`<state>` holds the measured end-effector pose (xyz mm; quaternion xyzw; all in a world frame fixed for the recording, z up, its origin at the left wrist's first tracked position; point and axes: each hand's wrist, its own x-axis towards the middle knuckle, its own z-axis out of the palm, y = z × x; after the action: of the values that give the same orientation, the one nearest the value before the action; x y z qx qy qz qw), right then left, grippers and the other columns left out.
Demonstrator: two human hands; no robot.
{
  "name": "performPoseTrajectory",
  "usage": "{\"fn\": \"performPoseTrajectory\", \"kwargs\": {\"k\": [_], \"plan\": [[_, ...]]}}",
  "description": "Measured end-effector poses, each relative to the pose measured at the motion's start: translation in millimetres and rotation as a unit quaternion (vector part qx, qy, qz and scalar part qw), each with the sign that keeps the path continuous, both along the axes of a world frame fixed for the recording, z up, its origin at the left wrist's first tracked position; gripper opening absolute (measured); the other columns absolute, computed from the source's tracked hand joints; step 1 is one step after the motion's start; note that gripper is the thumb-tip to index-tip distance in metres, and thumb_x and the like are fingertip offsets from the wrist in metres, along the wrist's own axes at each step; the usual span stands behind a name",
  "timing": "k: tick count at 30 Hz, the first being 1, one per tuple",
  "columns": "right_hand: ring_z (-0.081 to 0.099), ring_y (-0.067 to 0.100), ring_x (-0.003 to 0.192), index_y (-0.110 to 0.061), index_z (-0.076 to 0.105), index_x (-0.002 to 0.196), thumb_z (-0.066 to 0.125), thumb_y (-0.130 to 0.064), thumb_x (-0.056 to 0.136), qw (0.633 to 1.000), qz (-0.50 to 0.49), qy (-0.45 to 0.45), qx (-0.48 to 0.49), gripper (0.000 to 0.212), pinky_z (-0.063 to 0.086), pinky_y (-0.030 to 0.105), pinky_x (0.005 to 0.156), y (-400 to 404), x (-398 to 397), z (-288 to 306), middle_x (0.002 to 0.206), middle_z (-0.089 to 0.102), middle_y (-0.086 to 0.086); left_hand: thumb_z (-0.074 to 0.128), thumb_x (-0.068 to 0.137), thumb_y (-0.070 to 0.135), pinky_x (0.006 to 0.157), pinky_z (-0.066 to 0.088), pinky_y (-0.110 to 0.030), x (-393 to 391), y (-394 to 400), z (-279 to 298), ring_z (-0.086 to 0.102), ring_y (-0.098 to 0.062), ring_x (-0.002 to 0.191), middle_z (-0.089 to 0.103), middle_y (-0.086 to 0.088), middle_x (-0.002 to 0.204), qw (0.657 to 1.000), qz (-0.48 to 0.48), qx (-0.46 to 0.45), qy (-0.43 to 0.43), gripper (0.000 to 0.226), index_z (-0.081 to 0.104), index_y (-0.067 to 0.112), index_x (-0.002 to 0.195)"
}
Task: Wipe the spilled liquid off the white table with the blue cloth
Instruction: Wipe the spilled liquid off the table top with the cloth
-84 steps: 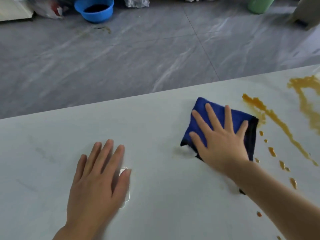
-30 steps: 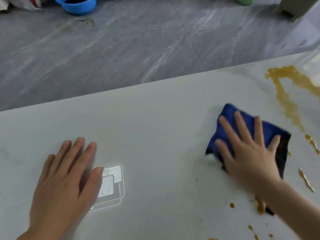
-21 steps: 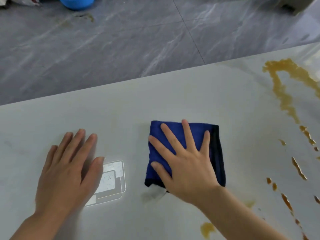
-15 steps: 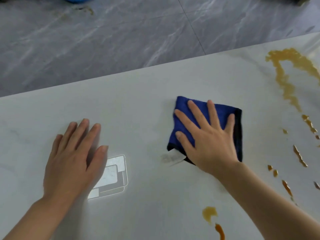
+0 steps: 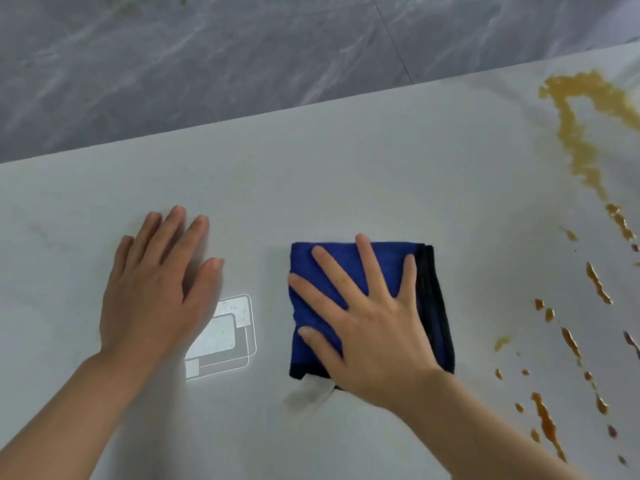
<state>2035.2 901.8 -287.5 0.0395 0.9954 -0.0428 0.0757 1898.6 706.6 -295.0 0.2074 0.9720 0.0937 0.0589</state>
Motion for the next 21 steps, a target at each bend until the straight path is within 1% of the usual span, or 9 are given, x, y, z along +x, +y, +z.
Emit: {"fn": "performPoseTrajectory", "kwargs": {"k": [4, 7, 9, 11, 12, 14, 16, 19, 21], "plan": [[0.012, 0.038, 0.142, -0.04, 0.023, 0.143, 0.017, -0.057, 0.09, 0.995, -0.087, -0.034, 0.026, 0.056, 0.016, 0.072, 0.099, 35, 2, 2, 0.155, 0.022, -0.005, 0.018, 0.084, 0.057, 0.117, 0.007, -0.039, -1, 0, -1, 0.012, -0.017, 0.144, 0.022, 0.002, 0.154, 1.0, 0.0, 0.007, 0.004, 0.066, 0.032, 0.028, 0.142], [0.012, 0.04, 0.141, -0.036, 0.025, 0.143, 0.017, -0.058, 0.089, 0.992, -0.12, -0.038, 0.017, 0.058, 0.016, 0.073, 0.099, 32, 38, 3, 0.154, 0.024, -0.001, 0.018, 0.084, 0.057, 0.117, 0.008, -0.04, -1, -2, -1, 0.013, -0.018, 0.144, 0.023, 0.001, 0.154, 1.0, -0.002, 0.007, 0.004, 0.067, 0.032, 0.027, 0.142], [0.016, 0.043, 0.139, -0.035, 0.031, 0.141, 0.025, -0.06, 0.087, 0.994, -0.1, -0.035, -0.006, 0.06, 0.018, 0.074, 0.098, 14, 61, 6, 0.153, 0.027, 0.001, 0.017, 0.084, 0.057, 0.117, 0.008, -0.04, -2, -1, -1, 0.013, -0.019, 0.144, 0.024, 0.0, 0.154, 1.0, -0.005, 0.005, 0.005, 0.067, 0.032, 0.027, 0.142], [0.022, 0.045, 0.136, -0.036, 0.037, 0.137, 0.037, -0.062, 0.079, 0.998, -0.044, -0.037, -0.027, 0.064, 0.022, 0.074, 0.097, -8, 72, 6, 0.15, 0.032, 0.002, 0.018, 0.085, 0.056, 0.117, 0.01, -0.041, -2, -2, -2, 0.015, -0.02, 0.144, 0.025, -0.001, 0.154, 1.0, -0.006, 0.008, 0.007, 0.066, 0.033, 0.027, 0.142], [0.025, 0.045, 0.134, -0.036, 0.039, 0.135, 0.04, -0.063, 0.076, 0.999, -0.007, -0.039, -0.03, 0.065, 0.023, 0.073, 0.094, -17, 72, 6, 0.148, 0.035, 0.002, 0.019, 0.085, 0.056, 0.117, 0.01, -0.042, -2, -2, -3, 0.015, -0.021, 0.143, 0.026, -0.001, 0.153, 1.0, -0.007, 0.011, 0.01, 0.065, 0.034, 0.027, 0.142], [0.026, 0.045, 0.134, -0.039, 0.038, 0.135, 0.038, -0.065, 0.076, 0.997, 0.055, -0.038, -0.031, 0.065, 0.023, 0.072, 0.091, -29, 66, 4, 0.148, 0.035, 0.0, 0.019, 0.086, 0.056, 0.117, 0.01, -0.042, -2, -2, -4, 0.014, -0.019, 0.144, 0.025, 0.0, 0.154, 1.0, -0.009, 0.007, 0.013, 0.064, 0.032, 0.028, 0.142], [0.025, 0.043, 0.137, -0.041, 0.035, 0.137, 0.034, -0.066, 0.08, 0.996, 0.076, -0.031, -0.044, 0.062, 0.023, 0.075, 0.094, -27, 52, 4, 0.15, 0.033, -0.004, 0.018, 0.086, 0.057, 0.117, 0.008, -0.04, -3, -2, -6, 0.012, -0.017, 0.144, 0.023, 0.002, 0.154, 1.0, -0.007, 0.004, 0.015, 0.064, 0.03, 0.03, 0.142], [0.024, 0.04, 0.138, -0.042, 0.036, 0.137, 0.031, -0.061, 0.085, 0.999, 0.023, -0.017, -0.035, 0.055, 0.02, 0.075, 0.095, -5, 25, 5, 0.15, 0.032, -0.007, 0.021, 0.086, 0.057, 0.116, 0.01, -0.041, -3, -4, -8, 0.015, -0.019, 0.143, 0.026, 0.001, 0.153, 1.0, -0.006, 0.019, 0.022, 0.063, 0.033, 0.029, 0.141], [0.012, 0.038, 0.142, -0.044, 0.024, 0.142, 0.02, -0.059, 0.088, 0.998, -0.053, -0.02, -0.007, 0.056, 0.014, 0.073, 0.099, 23, 12, 4, 0.155, 0.021, -0.009, 0.023, 0.086, 0.056, 0.115, 0.013, -0.043, -4, -5, -11, 0.017, -0.02, 0.142, 0.029, 0.0, 0.152, 0.999, -0.01, 0.024, 0.03, 0.061, 0.034, 0.029, 0.14]]}}
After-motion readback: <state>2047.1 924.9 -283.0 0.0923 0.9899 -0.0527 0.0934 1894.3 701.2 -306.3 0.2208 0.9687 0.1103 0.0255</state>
